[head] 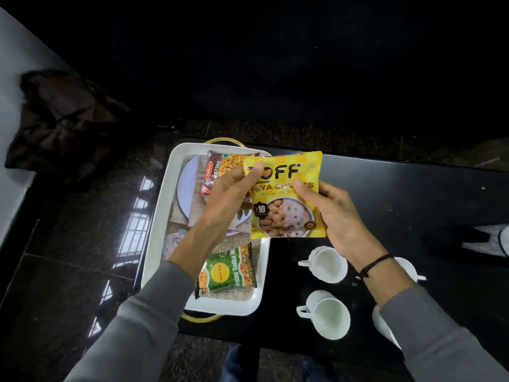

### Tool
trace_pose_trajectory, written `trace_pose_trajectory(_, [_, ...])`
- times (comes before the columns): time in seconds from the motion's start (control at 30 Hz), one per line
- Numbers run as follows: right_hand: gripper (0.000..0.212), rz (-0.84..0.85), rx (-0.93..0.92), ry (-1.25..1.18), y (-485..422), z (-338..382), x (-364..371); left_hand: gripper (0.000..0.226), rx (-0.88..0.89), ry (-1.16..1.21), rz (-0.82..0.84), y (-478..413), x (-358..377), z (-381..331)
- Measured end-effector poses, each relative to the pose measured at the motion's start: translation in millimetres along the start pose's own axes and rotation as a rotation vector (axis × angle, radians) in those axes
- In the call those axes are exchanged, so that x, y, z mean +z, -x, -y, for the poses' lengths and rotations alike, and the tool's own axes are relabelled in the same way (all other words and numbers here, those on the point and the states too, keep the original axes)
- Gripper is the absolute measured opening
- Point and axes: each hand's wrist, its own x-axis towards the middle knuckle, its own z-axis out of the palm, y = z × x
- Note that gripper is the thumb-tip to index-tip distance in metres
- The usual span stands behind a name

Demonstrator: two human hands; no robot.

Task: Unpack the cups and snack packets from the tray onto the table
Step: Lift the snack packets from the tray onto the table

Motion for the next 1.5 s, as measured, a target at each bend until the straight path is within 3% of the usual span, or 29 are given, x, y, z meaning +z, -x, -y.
trace_pose_trajectory(0.03, [0.031, -0.053, 0.003, -0.005, -1, -1, -5, 0.056, -0.069, 0.025, 0.053, -1, 7, 3])
trace_pose_trajectory(0.13, [0.027, -0.143, 0.057, -0.04, -3, -2, -20, 0.012, -0.097, -0.033, 0.177, -4, 28, 16])
trace_pose_trajectory(0.2, [0.029, -0.134, 0.087, -0.047, -3, -4, -31, 0.02, -0.092, -0.048, 0.129, -8, 41, 21])
trace_pose_trajectory(0.33, [0.041, -0.169, 0.092, -0.038, -2, -6, -52, 0.063, -0.178, -0.025, 0.078, -11, 64, 24])
trace_pose_trajectory(0.47, [0.047, -0.228, 0.135, -0.003, -7, -12, -68, 0.032, -0.195, -0.027, 0.103, -16, 82, 34])
trace_pose_trajectory(0.67, [0.024, -0.315, 0.142, 0.103, -26, -34, -88, 0.028, -0.237, -0.005, 0.02, -32, 105, 45])
trace_pose_trajectory(0.8, [0.025, -0.366, 0.091, 0.125, -44, -34, -91, 0.031, -0.164, -0.047, -0.101, -50, 115, 46])
trace_pose_trajectory(0.97, [0.04, -0.517, -0.025, 0.296, -60, -33, -98, 0.032, 0.033, -0.365, -0.262, -63, 120, 45])
trace_pose_trajectory(1.07, [0.031, -0.524, -0.054, 0.38, -59, -38, -100, 0.047, 0.233, -0.696, -0.329, -58, 123, 52])
trace_pose_trajectory(1.13, [0.024, -0.52, -0.109, 0.488, -58, -42, -98, 0.056, 0.364, -0.957, -0.297, -56, 124, 58])
trace_pose_trajectory(1.23, [0.017, -0.499, -0.143, 0.562, -61, -44, -92, 0.06, 0.411, -1.227, -0.099, -56, 121, 70])
trace_pose_trajectory(1.33, [0.016, -0.509, -0.123, 0.588, -64, -41, -88, 0.068, 0.427, -1.311, -0.041, -54, 115, 78])
trace_pose_trajectory(1.5, [0.019, -0.511, -0.119, 0.602, -57, -32, -77, 0.06, 0.46, -1.208, -0.053, -49, 111, 67])
